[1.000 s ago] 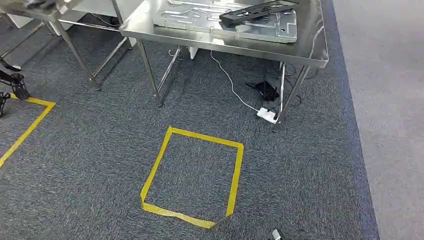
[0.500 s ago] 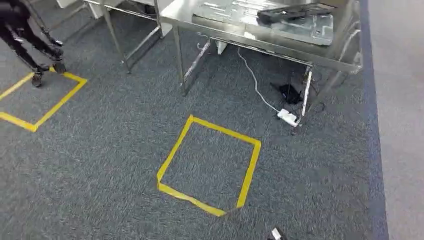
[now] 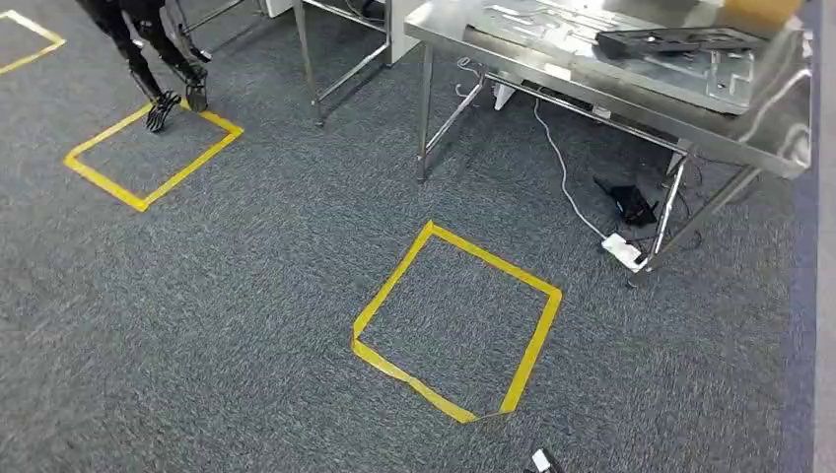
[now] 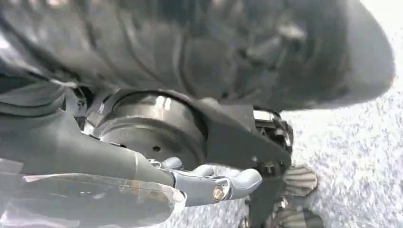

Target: Take the parts from the cabinet and place them on the table.

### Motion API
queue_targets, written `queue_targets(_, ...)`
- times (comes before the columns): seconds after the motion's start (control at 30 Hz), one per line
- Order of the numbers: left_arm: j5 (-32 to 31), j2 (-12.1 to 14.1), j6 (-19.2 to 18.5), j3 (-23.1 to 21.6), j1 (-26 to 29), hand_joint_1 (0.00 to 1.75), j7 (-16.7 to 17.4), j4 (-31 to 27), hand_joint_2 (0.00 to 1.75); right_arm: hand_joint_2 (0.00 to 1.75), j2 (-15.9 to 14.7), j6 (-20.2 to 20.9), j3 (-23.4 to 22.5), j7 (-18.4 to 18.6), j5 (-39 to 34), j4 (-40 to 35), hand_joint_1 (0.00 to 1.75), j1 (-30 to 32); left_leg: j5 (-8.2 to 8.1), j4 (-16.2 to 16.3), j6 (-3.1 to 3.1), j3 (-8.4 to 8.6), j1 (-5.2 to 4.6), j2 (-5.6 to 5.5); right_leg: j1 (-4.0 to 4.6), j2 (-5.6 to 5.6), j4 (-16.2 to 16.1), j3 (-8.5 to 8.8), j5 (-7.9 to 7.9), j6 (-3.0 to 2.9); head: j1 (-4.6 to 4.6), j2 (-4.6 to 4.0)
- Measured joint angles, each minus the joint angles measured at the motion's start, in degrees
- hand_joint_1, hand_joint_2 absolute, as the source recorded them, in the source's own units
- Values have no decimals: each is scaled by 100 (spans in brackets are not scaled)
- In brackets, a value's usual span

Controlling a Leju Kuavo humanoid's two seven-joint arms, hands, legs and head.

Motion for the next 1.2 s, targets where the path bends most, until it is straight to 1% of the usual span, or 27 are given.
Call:
queue_targets(0.03,0,-7,2,0,0,0,2,0,0,0,-2,0,2,0,0,0,0,2,30,-40,-21,3,-7,-68,3,-52,-75,13,53,-39,2,0)
queue_targets(0.07,0,9,15,0,-2,0,2,2,0,0,29,4,7,4,0,-7,0,1,-12,-4,-9,1,-77,-86,-103,-162,-411,177,119,-76,11,0)
queue_targets(0.1,4,13,17,0,-6,0,2,2,0,0,31,9,13,2,0,-7,0,-3,-103,95,-55,-81,-122,161,-96,-260,-460,214,150,-12,2,0)
queue_targets(0.13,24,15,17,0,-7,0,9,2,0,0,31,28,26,0,0,-7,0,-7,-336,412,-99,-240,-105,321,-115,-315,-501,215,159,-23,-46,0)
queue_targets(0.2,26,24,29,0,-4,0,11,2,0,0,31,28,39,0,-4,-4,0,14,-729,1304,-215,-659,-31,462,-141,-509,-483,210,148,-4,-81,0)
queue_targets(0.23,33,33,44,0,-1,0,11,2,0,0,31,28,39,0,-7,-2,0,12,-784,1569,-265,-791,0,480,-168,-595,-442,190,130,23,-81,0)
queue_targets(0.27,33,46,48,0,11,0,11,2,0,0,31,28,46,0,-7,0,0,10,-702,1577,-321,-784,38,502,-200,-681,-410,185,113,59,-103,0)
queue_targets(0.33,37,61,50,0,22,0,20,2,0,0,52,30,61,0,-9,-2,0,-2,-296,938,-437,-426,117,574,-277,-810,-369,190,82,162,-96,0)
queue_targets(0.37,50,72,52,0,22,0,30,2,0,0,55,31,66,0,-9,-2,0,-4,-54,384,-514,-117,166,677,-335,-873,-328,193,57,246,-101,0)
queue_targets(0.4,46,77,52,0,27,0,33,2,0,0,50,28,68,0,-9,0,0,-10,-67,29,-624,39,183,916,-321,-927,-248,185,16,348,-103,0)
queue_targets(0.43,41,50,52,0,20,0,31,-7,0,0,-35,24,68,0,-9,2,0,-10,-39,-2,-507,42,200,895,-295,-941,-150,85,-68,381,-186,0)
queue_targets(0.47,33,44,52,0,20,0,26,-9,0,0,-9,33,77,2,-9,0,0,-11,-25,35,-339,15,190,780,-297,-969,-156,93,-65,396,-137,0)
queue_targets(0.5,31,46,52,0,21,0,20,-9,0,0,-11,31,83,2,-9,0,0,-15,-27,72,-280,-27,190,746,-257,-1008,-157,104,-48,427,-43,0)
queue_targets(0.57,35,48,50,0,32,0,20,-9,0,0,-11,28,88,2,-9,0,0,-33,-23,172,-261,-125,199,630,-308,-1028,-117,85,-76,490,-44,0)
queue_targets(0.6,37,48,52,0,29,0,18,-9,0,0,-7,31,88,2,-9,-2,0,-37,-1,173,-188,-166,190,590,-316,-771,29,37,-294,498,-2,0)
queue_targets(0.63,35,46,52,0,23,0,15,-9,0,0,-7,31,88,-2,-9,-2,0,-26,20,167,-178,-195,173,545,-342,-568,416,-106,-606,483,13,0)
queue_targets(0.7,35,46,52,0,17,0,9,-9,0,0,-4,33,88,-13,-9,-2,0,-26,70,161,-183,-264,129,441,-308,-463,1384,-495,-1115,460,24,0)
queue_targets(0.73,35,46,52,0,16,0,5,-9,0,0,-4,33,88,-13,-11,-2,0,-27,92,161,-165,-295,90,383,-279,-450,1744,-636,-1245,424,26,0)
queue_targets(0.8,35,44,52,0,6,0,-11,-11,0,0,-4,33,94,-7,-9,-2,0,-8,132,161,-158,-321,20,228,-194,-400,1663,-554,-1101,295,24,0)
queue_targets(0.87,35,22,52,0,-9,0,-13,-11,0,0,0,33,101,2,-9,-2,0,-2,165,150,-109,-308,-28,81,-62,-247,758,-88,-589,95,24,0)
queue_targets(0.9,37,0,52,0,-10,0,-9,-13,0,0,0,33,101,2,-9,-2,0,-9,190,129,-79,-300,-37,30,9,-74,281,143,-369,-18,20,0)
queue_targets(0.93,35,-31,52,0,-12,0,0,-24,0,0,-51,28,103,2,-9,4,0,-4,219,126,-64,-322,-44,-4,88,202,-15,261,-300,-118,13,0)
queue_targets(0.97,39,-9,52,0,-18,0,5,-22,0,0,-22,35,109,2,-9,0,0,-7,264,104,-69,-348,-51,-89,77,175,-83,248,-285,-137,26,0)
queue_targets(1.07,37,2,52,0,-4,0,9,-24,0,0,-18,35,136,2,-9,-13,0,-23,391,20,-108,-398,-91,-318,37,-114,-218,267,-162,-126,33,0)
queue_targets(1.1,42,9,52,0,3,0,9,-26,0,0,9,33,138,2,-9,-11,0,-21,308,128,-77,-456,-104,-67,-19,-241,-328,344,-90,-40,28,0)
queue_targets(1.13,44,15,52,0,0,0,13,-26,0,0,9,35,138,-6,-9,-13,0,-16,80,364,-127,-567,-116,215,-18,-291,-342,329,-77,-33,-15,0)
queue_targets(1.2,46,20,57,0,-2,0,20,-26,0,0,11,33,147,-9,-9,-11,0,12,-425,1226,-219,-927,-73,446,-23,-482,-287,270,-76,-28,-24,0)
